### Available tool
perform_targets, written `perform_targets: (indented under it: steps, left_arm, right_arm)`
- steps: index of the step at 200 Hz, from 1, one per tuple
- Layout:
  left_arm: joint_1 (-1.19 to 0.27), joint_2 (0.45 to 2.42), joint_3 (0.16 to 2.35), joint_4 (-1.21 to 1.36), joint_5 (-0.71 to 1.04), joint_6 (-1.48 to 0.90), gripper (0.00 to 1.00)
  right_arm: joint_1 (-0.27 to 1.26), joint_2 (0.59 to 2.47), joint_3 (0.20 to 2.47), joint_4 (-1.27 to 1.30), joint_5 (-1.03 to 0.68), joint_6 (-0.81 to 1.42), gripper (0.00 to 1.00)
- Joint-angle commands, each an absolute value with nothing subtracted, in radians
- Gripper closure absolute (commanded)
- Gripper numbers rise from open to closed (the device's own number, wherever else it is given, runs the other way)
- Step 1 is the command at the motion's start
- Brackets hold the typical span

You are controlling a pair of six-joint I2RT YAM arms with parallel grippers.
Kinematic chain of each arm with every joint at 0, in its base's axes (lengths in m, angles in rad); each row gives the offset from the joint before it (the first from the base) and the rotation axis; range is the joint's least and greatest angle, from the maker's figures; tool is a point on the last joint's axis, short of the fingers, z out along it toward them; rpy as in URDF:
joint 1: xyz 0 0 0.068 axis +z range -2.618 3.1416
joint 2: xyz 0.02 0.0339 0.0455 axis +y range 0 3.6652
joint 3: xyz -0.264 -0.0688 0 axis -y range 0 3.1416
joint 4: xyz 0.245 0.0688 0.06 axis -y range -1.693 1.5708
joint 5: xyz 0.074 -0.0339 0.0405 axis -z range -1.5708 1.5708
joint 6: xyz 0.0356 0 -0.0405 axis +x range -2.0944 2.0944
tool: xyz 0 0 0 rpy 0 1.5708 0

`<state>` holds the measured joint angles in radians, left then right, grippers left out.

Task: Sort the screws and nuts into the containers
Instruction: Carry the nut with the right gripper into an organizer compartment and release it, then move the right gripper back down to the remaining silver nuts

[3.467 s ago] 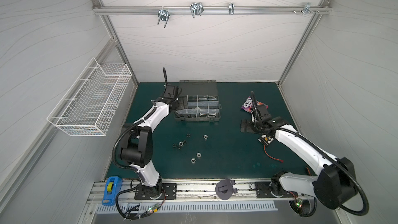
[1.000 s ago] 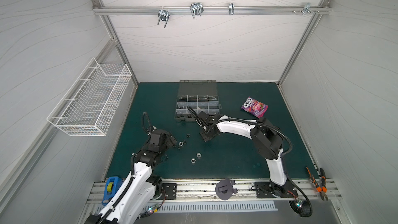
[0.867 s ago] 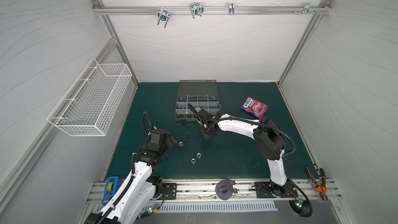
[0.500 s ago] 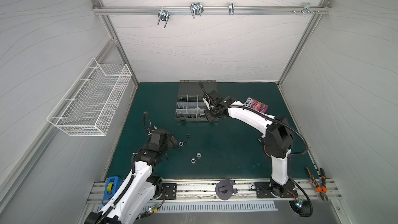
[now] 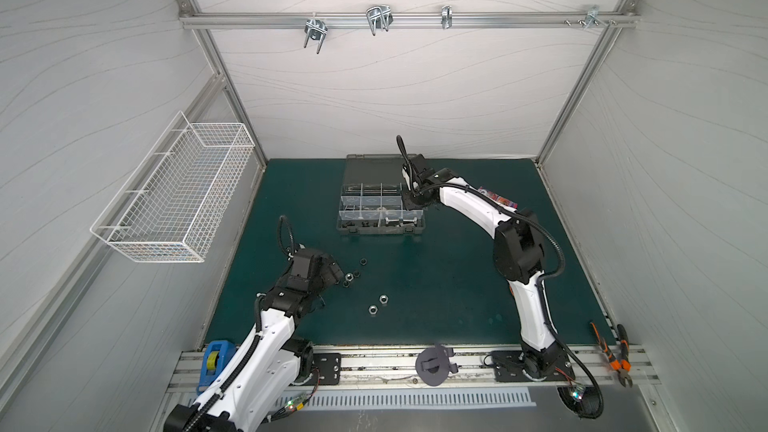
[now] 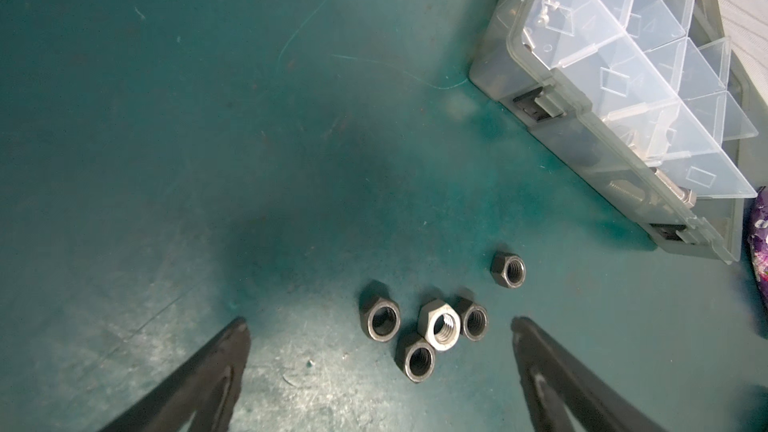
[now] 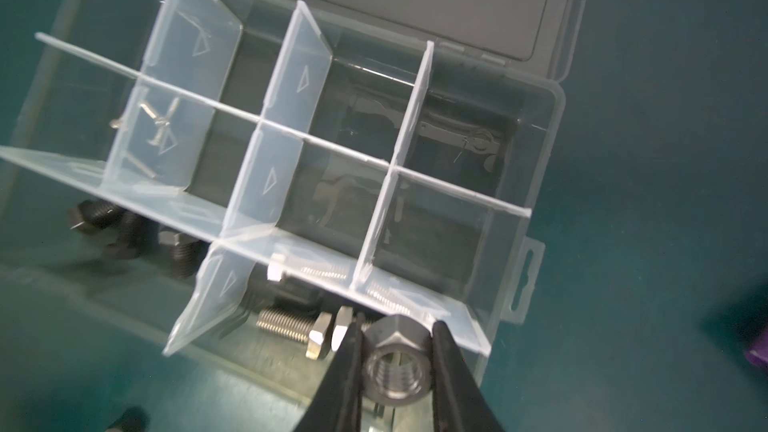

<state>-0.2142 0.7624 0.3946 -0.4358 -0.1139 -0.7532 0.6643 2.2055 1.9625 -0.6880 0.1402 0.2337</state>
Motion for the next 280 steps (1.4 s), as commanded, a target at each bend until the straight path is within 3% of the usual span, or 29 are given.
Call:
perform_targets:
  steps: [1, 82, 164, 280]
  left_arm:
    - [-0.212, 0.767, 0.442, -0.412, -0.108, -0.748, 0.01]
    - [-0.212, 0.762, 0.449, -0.421, -0.112, -0.745, 0.01]
    - [-0.212, 0.741, 0.454, -0.449, -0.132, -0.741, 0.01]
    - [-0.209, 0.737, 0.451, -0.451, -0.130, -0.745, 0.01]
  right_arm:
    - [0.649, 2.251, 2.020, -0.686, 0.133, 0.212, 0.87]
    - [0.610, 2.359, 2.077, -0.681, 0.103, 0.217, 0.83]
    - [0.610, 2.387, 2.109, -0.695, 0.104, 0.195, 0.55]
    - [0.655, 2.201, 2.017, -0.706, 0.185, 0.125, 0.46]
